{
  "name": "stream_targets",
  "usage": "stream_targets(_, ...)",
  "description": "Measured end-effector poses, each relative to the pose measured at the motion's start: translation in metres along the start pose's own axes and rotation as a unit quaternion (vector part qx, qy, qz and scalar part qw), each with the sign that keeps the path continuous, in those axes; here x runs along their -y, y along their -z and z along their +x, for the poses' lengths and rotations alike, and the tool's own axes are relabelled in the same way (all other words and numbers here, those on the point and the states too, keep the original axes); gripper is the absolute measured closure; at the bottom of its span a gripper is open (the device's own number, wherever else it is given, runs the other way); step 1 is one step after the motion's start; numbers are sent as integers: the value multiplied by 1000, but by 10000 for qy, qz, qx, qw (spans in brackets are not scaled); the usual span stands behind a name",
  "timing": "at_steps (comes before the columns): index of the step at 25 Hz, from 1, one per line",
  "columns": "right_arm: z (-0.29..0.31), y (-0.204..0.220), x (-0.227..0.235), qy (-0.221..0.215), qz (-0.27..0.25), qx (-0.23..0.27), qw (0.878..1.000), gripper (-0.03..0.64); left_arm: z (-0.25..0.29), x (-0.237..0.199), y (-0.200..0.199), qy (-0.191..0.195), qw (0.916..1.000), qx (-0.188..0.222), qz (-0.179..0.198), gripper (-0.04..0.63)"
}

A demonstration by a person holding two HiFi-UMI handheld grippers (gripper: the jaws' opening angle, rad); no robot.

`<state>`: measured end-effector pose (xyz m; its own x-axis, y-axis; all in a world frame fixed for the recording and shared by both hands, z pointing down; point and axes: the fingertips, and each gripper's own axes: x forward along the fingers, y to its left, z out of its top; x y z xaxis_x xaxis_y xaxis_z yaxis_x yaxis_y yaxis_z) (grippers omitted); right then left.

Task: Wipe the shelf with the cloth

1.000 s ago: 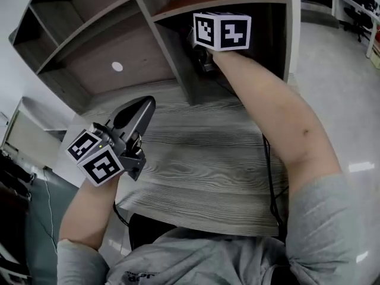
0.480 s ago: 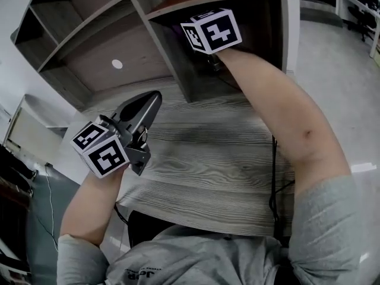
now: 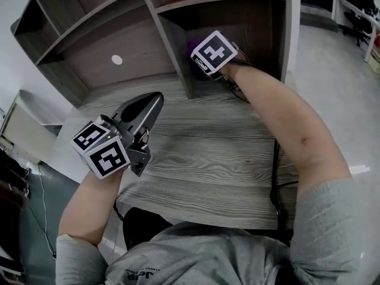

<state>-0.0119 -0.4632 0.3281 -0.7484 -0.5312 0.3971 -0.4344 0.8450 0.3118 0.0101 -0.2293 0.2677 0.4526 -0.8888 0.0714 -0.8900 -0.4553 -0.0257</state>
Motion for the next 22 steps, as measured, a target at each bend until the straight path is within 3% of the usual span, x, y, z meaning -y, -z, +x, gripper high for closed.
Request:
stream_targets(4, 18, 32, -12, -115, -365, -698, 9968, 553, 2, -6, 4, -200, 9998, -52, -45, 583)
stream_targets(7, 24, 42, -15, -212, -247, -788, 9964, 553, 8, -5, 4, -210, 9997, -121, -13, 583)
stream_targets(9, 14, 30, -7, -187, -59, -493, 9986, 554, 11, -3, 5, -200, 9997, -167, 19, 584)
stream_targets(12, -32, -21, 23, -191, 752, 746, 9942, 552, 14, -1, 4, -188, 9996, -214, 39, 584)
stream_targets(13, -53, -44, 35, -245, 1114, 1323, 9846, 552, 15, -1, 3, -187, 9996, -223, 31, 584)
stream_targets(16, -111, -101, 56, -540, 1879, 2846, 9385, 551, 16, 0, 1, -166, 9996, -227, 44, 584)
stream_targets(18, -125, -117, 49, -829, 2051, 3302, 9176, 552, 15, 1, -1, -175, 9996, -213, 33, 584)
stream_targets(22, -126, -129, 17, -1530, 2204, 3746, 8875, 551, 12, 6, -4, -144, 9997, -192, 53, 583)
